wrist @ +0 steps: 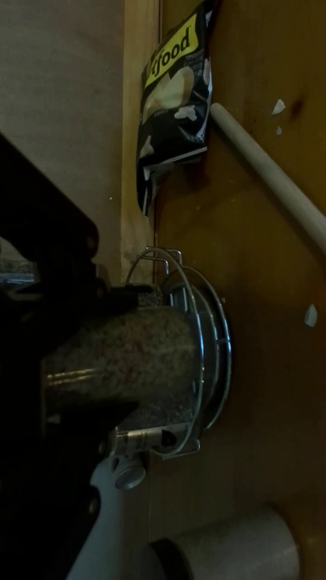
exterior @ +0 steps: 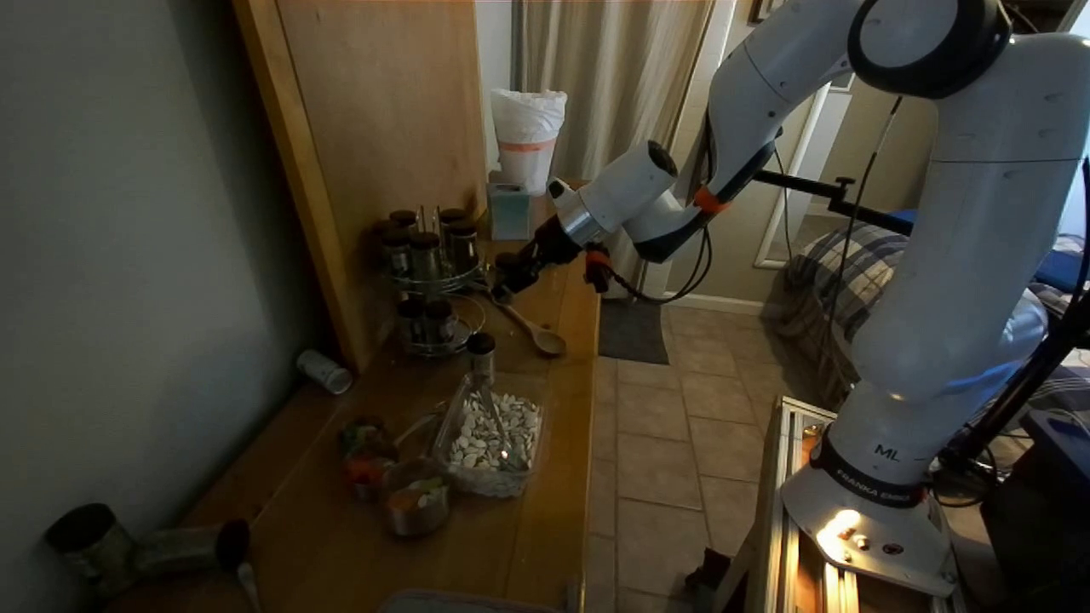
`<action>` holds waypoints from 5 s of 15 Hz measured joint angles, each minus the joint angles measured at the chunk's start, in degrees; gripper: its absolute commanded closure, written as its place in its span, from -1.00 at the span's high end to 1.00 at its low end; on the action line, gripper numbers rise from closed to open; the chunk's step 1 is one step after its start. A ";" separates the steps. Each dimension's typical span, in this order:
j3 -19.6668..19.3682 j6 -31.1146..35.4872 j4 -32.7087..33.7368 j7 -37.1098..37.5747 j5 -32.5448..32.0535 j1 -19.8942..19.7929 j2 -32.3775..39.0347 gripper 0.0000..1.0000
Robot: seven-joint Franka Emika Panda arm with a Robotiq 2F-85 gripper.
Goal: Put one jar on the silver stand.
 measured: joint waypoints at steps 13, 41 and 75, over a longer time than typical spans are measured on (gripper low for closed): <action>0.00 0.00 0.00 0.00 0.00 0.01 0.00 -0.04; 0.01 0.00 0.00 0.00 0.00 0.02 -0.01 -0.04; 0.01 0.00 0.00 0.00 0.00 0.03 -0.01 -0.54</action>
